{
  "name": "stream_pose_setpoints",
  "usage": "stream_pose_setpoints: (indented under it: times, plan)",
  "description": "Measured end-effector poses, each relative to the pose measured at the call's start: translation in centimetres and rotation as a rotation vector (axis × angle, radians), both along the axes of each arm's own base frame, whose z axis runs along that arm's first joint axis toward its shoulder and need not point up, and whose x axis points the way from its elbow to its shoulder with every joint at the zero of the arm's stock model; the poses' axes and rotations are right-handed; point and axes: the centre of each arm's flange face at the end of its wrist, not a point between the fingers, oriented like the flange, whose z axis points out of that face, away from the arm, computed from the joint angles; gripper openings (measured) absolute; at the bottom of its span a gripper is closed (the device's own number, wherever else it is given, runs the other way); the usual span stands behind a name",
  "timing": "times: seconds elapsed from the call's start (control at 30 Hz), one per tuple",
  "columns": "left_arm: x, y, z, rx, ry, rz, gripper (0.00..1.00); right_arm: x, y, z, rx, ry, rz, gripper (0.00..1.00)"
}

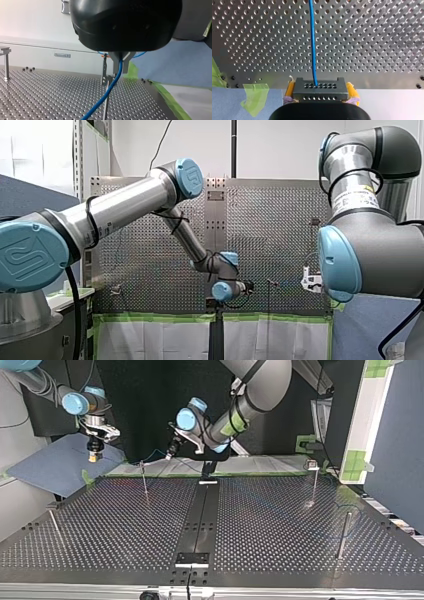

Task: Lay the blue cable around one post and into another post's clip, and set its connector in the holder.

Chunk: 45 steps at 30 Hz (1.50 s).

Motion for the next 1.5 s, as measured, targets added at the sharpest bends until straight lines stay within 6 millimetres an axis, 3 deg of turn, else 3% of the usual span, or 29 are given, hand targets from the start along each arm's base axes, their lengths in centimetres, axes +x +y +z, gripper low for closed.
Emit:
stream_pose_setpoints:
  times: [0.83, 1.5]
  plan:
    - [-0.9, -3.6, 2.2, -0.062, 0.036, -0.035, 0.01, -2.6, -1.8, 0.7, 0.006, -0.030, -0.040, 0.00]
    - [-2.4, -5.2, 1.8, -0.038, 0.061, -0.049, 0.01, -4.9, -2.2, 0.6, 0.022, -0.059, -0.079, 0.00]
